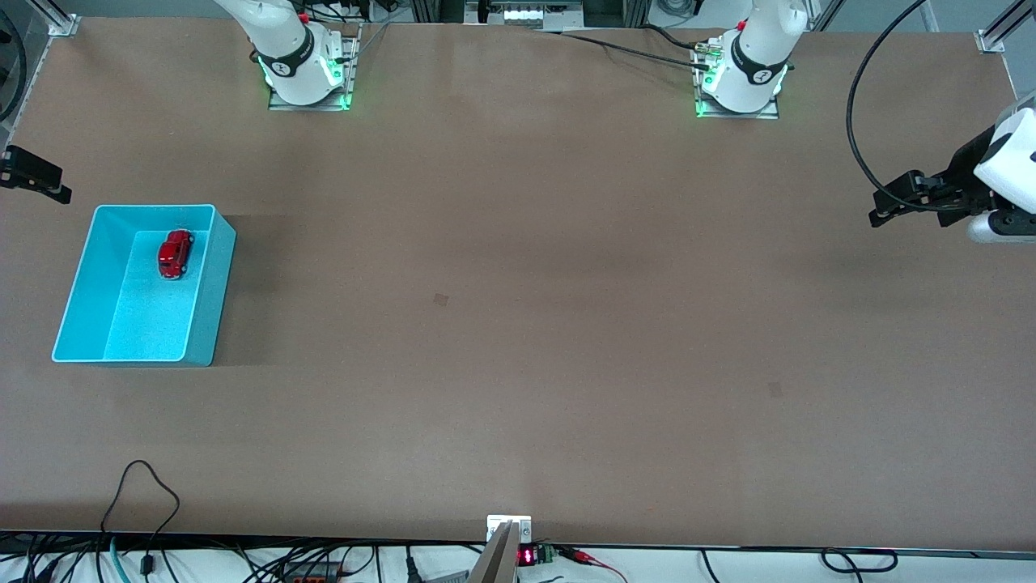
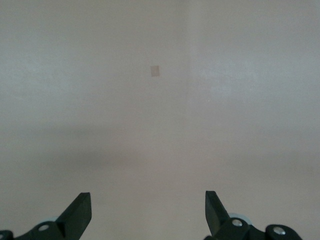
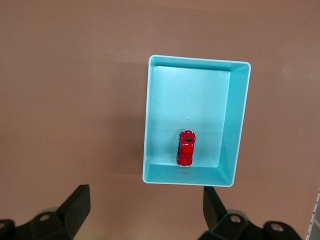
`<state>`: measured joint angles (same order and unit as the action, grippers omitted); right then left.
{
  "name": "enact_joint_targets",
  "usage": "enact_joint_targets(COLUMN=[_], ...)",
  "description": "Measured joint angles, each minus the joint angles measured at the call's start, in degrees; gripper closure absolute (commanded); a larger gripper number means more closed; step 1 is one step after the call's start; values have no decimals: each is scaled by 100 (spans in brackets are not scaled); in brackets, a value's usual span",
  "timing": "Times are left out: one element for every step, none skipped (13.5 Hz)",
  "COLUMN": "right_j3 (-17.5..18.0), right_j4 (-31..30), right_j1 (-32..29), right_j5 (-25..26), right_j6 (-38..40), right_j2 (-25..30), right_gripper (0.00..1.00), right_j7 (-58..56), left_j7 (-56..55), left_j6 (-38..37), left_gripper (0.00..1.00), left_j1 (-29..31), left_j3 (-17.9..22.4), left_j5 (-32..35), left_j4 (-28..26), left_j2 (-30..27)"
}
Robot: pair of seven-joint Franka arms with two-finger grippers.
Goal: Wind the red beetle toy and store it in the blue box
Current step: 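Open the right gripper and raise it away from the box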
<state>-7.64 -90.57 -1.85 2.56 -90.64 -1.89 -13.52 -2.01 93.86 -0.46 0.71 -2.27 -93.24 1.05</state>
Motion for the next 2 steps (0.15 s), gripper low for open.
enact_joint_targets(right_j3=[12, 18], right_j4=[16, 29], right_j1=[0, 1], right_j5=[0, 0], right_j6=[43, 73], right_j2=[-2, -6], right_gripper=[0, 0], right_j7=[0, 0], left_j7=[0, 0], left_j6=[0, 0], left_gripper=[0, 0], left_j1=[0, 0], left_j3=[0, 0], left_j5=[0, 0], left_j4=[0, 0], left_j2=[0, 0])
